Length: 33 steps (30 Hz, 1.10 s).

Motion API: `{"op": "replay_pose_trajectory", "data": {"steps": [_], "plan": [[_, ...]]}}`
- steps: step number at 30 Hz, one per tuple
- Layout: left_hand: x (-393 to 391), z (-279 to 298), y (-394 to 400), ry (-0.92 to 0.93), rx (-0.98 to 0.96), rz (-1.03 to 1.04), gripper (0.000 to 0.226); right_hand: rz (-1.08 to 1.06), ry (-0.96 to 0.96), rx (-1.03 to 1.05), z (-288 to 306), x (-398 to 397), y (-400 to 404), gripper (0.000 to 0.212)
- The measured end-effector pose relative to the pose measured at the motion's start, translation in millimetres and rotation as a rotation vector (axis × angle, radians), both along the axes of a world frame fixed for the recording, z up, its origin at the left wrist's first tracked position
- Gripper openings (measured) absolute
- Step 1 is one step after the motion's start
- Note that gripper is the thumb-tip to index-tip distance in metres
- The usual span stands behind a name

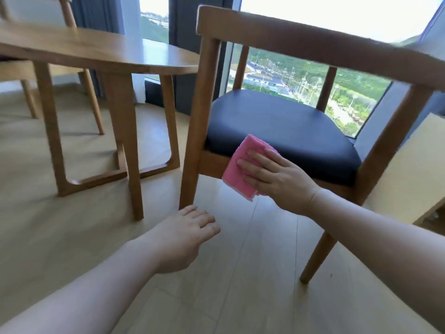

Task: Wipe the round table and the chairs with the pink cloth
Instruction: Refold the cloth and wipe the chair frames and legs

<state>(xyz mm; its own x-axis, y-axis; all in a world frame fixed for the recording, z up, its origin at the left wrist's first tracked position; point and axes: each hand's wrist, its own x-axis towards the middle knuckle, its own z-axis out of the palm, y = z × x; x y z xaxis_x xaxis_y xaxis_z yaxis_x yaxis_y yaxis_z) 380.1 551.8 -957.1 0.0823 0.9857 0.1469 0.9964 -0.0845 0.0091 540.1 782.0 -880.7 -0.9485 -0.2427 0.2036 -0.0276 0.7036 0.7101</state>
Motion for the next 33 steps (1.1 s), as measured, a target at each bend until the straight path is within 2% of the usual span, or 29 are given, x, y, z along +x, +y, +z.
{"op": "replay_pose_trajectory", "data": {"steps": [3, 6, 10, 14, 19, 22, 26, 33], "plan": [[-23.4, 0.5, -14.4, -0.016, 0.032, 0.016, 0.054, 0.058, -0.07, 0.068, 26.7, -42.9, -22.4, 0.058], [-42.1, -1.1, -20.0, -0.094, 0.044, 0.043, 0.057, 0.097, -0.056, 0.136, 65.9, -74.0, -36.6, 0.063], [-54.4, 0.3, -19.8, -0.102, 0.095, 0.04, 0.055, 0.189, 0.071, 0.236, 135.3, -105.7, -43.3, 0.042], [-55.8, 3.8, -14.8, -0.119, 0.156, 0.034, 0.052, 0.095, 0.008, 0.314, 163.7, -128.5, -49.1, 0.037], [-55.2, 1.2, -12.9, -0.136, 0.146, 0.043, 0.052, 0.073, -0.017, 0.239, 118.2, -130.4, -52.7, 0.047], [-58.9, 0.4, -16.6, -0.154, 0.101, 0.074, 0.055, 0.017, -0.105, 0.215, 78.3, -128.4, -54.2, 0.058], [-61.4, -3.4, -27.1, -0.089, 0.032, 0.089, 0.056, -0.035, -0.198, 0.219, 26.3, -126.9, -59.0, 0.068], [-67.2, -13.2, -39.7, -0.053, 0.006, 0.092, 0.052, -0.16, -0.338, 0.312, -35.9, -137.8, -63.0, 0.068]]}}
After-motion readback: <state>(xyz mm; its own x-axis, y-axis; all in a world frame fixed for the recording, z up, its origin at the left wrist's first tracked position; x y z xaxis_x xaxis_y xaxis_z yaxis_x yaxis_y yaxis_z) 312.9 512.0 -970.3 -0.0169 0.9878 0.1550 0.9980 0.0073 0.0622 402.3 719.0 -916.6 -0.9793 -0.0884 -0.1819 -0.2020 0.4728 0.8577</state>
